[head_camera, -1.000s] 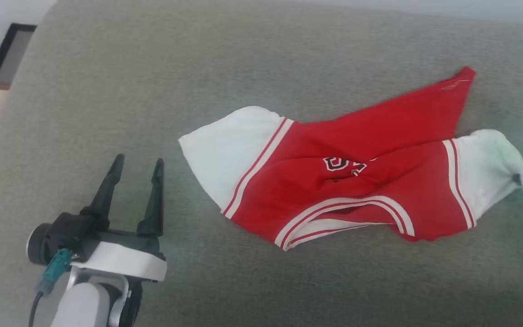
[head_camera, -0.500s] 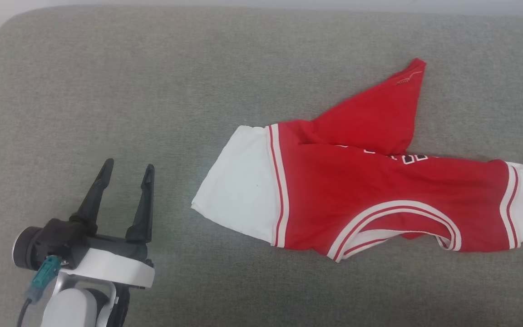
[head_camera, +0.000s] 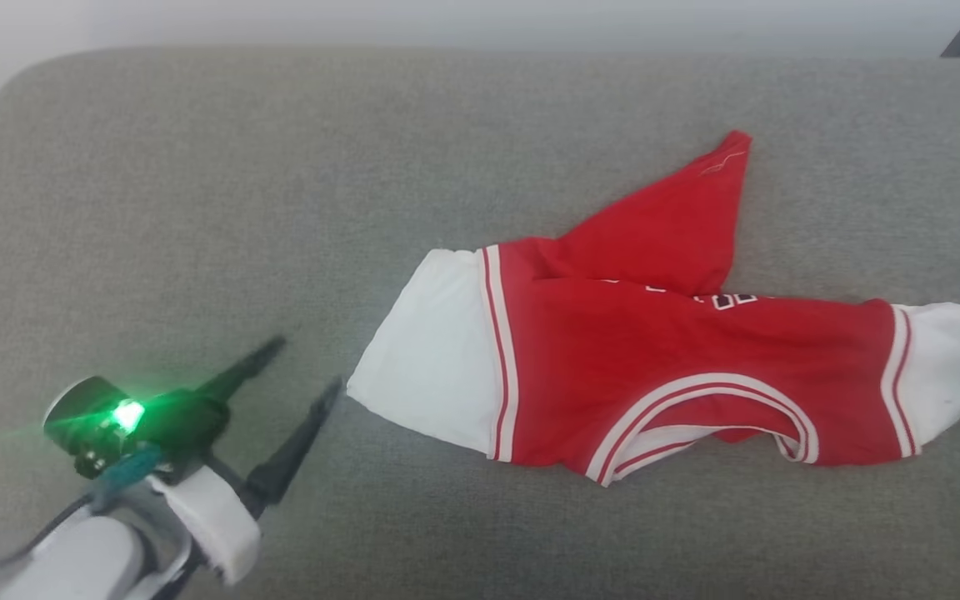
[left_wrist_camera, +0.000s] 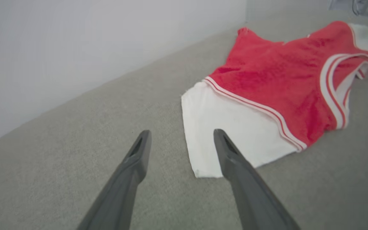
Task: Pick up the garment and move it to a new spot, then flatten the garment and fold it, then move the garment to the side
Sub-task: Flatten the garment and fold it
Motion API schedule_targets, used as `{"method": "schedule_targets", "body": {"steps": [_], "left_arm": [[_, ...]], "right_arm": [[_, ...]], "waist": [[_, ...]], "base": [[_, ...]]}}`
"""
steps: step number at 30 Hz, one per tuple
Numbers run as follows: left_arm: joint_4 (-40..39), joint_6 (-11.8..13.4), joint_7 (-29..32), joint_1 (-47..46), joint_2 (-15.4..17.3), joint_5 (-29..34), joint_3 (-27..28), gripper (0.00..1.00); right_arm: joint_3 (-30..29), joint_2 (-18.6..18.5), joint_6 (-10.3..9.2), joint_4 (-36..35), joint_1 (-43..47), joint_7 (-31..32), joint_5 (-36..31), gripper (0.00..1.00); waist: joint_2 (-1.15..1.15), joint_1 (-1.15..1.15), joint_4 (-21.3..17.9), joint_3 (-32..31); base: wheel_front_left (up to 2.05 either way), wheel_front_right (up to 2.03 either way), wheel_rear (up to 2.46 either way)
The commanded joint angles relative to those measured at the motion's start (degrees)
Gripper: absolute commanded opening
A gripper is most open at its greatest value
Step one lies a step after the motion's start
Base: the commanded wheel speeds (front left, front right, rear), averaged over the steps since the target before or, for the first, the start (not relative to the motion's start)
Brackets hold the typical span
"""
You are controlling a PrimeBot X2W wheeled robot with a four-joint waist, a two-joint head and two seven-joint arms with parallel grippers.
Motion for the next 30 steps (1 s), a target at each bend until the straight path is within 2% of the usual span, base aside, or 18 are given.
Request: {"method": "schedule_targets", "body": {"steps": [1, 6, 10, 13, 16, 20, 23, 30], "left_arm": [[-1.4, -0.1, 2.8, -2.6, 4.2, -2.6, -4.4, 1.00], [-7.2, -0.1, 13.0, -12.1, 15.7, -12.4, -21.6, 1.00], [-9.5, -0.1, 20.1, -21.3, 18.6, -18.4, -34.9, 1.00], [-7.8, -0.1, 21.4, -27.5, 17.8, -20.5, -42.6, 1.00], [-4.6, -0.1, 20.2, -31.8, 15.9, -21.9, -46.3, 1.00], [-0.3, -0.1, 19.0, -34.0, 13.7, -21.8, -47.8, 1.00], [1.6, -0.1, 19.7, -32.2, 12.5, -20.8, -47.9, 1.00], [5.4, 0.1, 19.6, -31.2, 12.2, -19.3, -48.2, 1.00]], "right_arm": [[-1.4, 0.9, -0.08, -1.6, 0.5, -2.1, 0.2, 1.00], [-2.5, 2.9, -0.07, -6.2, 0.7, -7.9, -0.7, 1.00], [-2.3, 4.9, -0.07, -8.4, -0.3, -9.6, -1.5, 1.00], [-1.2, 6.1, -0.07, -10.0, -0.7, -9.5, -1.6, 1.00], [-0.1, 6.7, -0.08, -11.5, -1.1, -9.2, -1.5, 1.00], [1.2, 7.0, -0.07, -13.0, -2.1, -8.9, -1.6, 1.00], [1.8, 6.9, -0.07, -13.5, -2.6, -8.5, -1.8, 1.00], [1.7, 6.6, -0.07, -15.0, -3.4, -8.1, -2.1, 1.00]], "waist": [[0.00, 0.00, -0.6, -0.8], [0.00, 0.00, -2.8, -1.7], [0.00, 0.00, -4.8, -1.5], [0.00, 0.00, -6.5, -0.7], [0.00, 0.00, -8.1, 0.5], [0.00, 0.00, -10.0, 2.4], [0.00, 0.00, -11.1, 3.7], [0.00, 0.00, -12.3, 5.6]], "base": [[0.00, 0.00, 0.00], [0.00, 0.00, 0.00], [0.00, 0.00, 0.00], [0.00, 0.00, 0.00], [0.00, 0.00, 0.00], [0.00, 0.00, 0.00], [0.00, 0.00, 0.00], [0.00, 0.00, 0.00]]}}
